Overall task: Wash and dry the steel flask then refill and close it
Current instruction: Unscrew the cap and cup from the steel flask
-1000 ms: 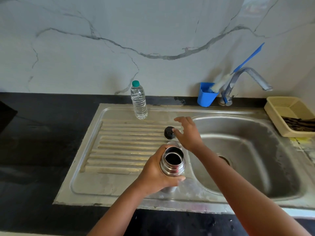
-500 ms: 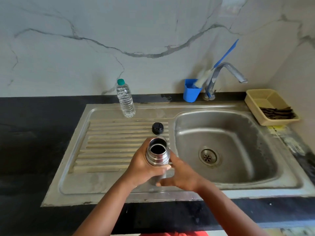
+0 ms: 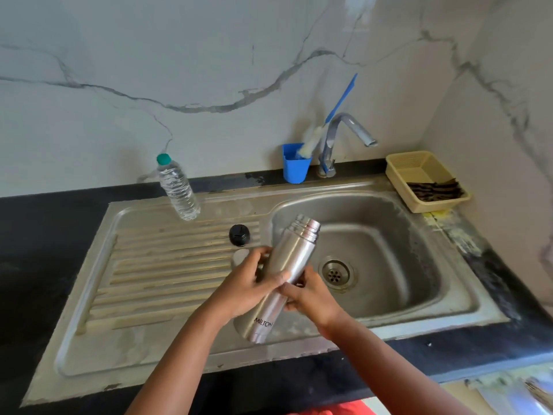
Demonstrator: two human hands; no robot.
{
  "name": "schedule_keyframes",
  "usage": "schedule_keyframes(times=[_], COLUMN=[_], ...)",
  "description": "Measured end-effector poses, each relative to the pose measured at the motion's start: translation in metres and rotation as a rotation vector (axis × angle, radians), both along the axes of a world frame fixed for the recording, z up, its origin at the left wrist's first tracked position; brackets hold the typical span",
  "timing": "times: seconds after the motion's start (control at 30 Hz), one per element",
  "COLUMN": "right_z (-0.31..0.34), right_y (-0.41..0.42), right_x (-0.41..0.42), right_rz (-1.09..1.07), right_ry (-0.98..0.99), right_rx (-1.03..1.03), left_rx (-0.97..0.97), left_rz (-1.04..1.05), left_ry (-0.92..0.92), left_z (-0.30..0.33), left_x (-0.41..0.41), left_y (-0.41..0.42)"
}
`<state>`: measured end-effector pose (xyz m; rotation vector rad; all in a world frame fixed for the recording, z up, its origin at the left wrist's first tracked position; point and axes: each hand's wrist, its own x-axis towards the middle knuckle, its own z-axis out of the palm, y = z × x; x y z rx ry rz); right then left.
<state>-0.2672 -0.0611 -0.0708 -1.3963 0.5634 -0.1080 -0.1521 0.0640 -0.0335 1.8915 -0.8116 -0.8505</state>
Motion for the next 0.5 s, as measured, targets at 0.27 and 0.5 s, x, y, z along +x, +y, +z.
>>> schedule_keyframes(times=[0.27,0.5], right_z=[-0.005,-0.016], right_y=[-0.055,-0.087], right_x=[-0.027,-0.046], right_rz=[-0.082,-0.077], right_ry=[0.156,0.240], right_rx=[0.247,0.343], left_rx=[0.210,0.297], left_rz=[-0.035,-0.049], left_ry=[-0.006,0.047], left_z=[-0.010,-0.018], left_x=[-0.025,-0.045], left_y=[-0.054,-0.087])
